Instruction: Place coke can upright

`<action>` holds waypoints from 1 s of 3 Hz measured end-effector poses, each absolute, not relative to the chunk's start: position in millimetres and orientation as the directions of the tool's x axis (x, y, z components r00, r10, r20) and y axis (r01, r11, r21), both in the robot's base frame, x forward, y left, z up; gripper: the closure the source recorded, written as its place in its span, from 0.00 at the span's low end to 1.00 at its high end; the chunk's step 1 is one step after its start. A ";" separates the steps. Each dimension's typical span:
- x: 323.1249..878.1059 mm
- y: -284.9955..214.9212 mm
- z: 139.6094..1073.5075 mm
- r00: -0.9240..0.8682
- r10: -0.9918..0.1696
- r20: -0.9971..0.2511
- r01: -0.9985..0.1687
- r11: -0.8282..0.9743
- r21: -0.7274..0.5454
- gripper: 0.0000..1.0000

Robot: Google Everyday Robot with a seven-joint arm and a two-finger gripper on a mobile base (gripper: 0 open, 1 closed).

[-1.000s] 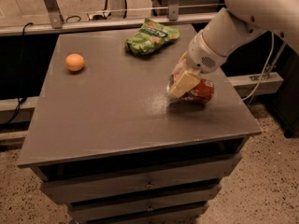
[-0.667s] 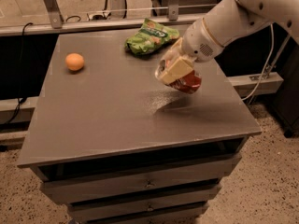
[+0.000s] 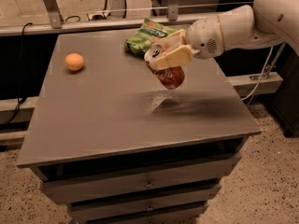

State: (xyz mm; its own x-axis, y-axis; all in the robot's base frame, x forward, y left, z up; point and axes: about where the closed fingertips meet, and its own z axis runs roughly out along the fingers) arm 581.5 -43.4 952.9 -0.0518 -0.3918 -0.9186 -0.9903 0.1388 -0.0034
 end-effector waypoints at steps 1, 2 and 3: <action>580.3 -50.4 956.4 -0.086 -0.207 -0.975 -0.989 0.138 0.058 1.00; 577.3 -57.6 950.7 -0.118 -0.078 -0.990 -0.985 0.138 0.107 1.00; 573.8 -64.0 939.3 -0.149 0.045 -0.988 -0.978 0.139 0.154 1.00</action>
Offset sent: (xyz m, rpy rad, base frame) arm -0.0068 -0.0328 -0.0108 0.4835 0.1035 -0.0417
